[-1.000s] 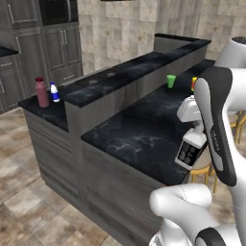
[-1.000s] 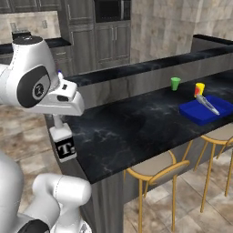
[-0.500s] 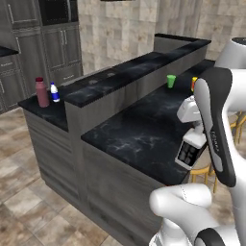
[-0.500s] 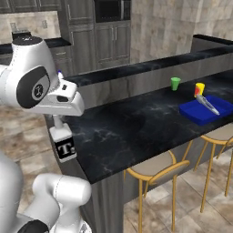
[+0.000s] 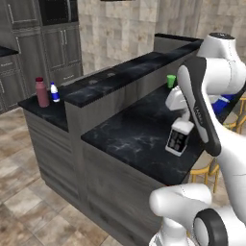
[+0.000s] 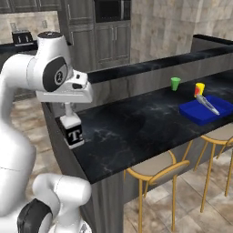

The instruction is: Place the drinks on the dining counter in a tight cluster.

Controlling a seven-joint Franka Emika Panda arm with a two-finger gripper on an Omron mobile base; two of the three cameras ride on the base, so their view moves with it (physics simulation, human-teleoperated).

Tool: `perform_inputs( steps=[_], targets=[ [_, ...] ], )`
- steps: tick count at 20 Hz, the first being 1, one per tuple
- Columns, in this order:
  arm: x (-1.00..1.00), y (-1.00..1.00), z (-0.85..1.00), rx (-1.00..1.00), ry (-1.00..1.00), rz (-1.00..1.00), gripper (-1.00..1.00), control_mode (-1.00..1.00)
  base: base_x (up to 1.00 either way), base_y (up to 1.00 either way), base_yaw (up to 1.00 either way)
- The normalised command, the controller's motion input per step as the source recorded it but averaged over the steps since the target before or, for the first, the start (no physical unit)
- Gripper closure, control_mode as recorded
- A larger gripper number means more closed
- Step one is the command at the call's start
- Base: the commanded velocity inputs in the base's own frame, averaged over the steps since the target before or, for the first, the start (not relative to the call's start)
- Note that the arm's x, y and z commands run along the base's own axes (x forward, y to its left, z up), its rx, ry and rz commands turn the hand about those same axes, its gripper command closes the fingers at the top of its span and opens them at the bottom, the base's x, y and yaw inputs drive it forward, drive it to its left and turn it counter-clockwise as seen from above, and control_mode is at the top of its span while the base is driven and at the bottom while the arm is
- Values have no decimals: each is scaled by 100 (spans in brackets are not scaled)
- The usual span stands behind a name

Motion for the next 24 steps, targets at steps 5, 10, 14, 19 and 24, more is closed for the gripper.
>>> perform_inputs(
  steps=[5,10,14,19,24],
  targets=[
    [93,-5,0,0,12,9,100,-100,0,0,0],
    [93,-47,-13,-1,3,6,100,-100,0,0,0],
    [80,-54,-37,0,1,4,100,-100,0,0,0],
    [84,-15,-65,0,0,0,100,-100,0,0,0],
    [81,0,-41,0,-2,0,100,-100,0,0,0]
  ],
)
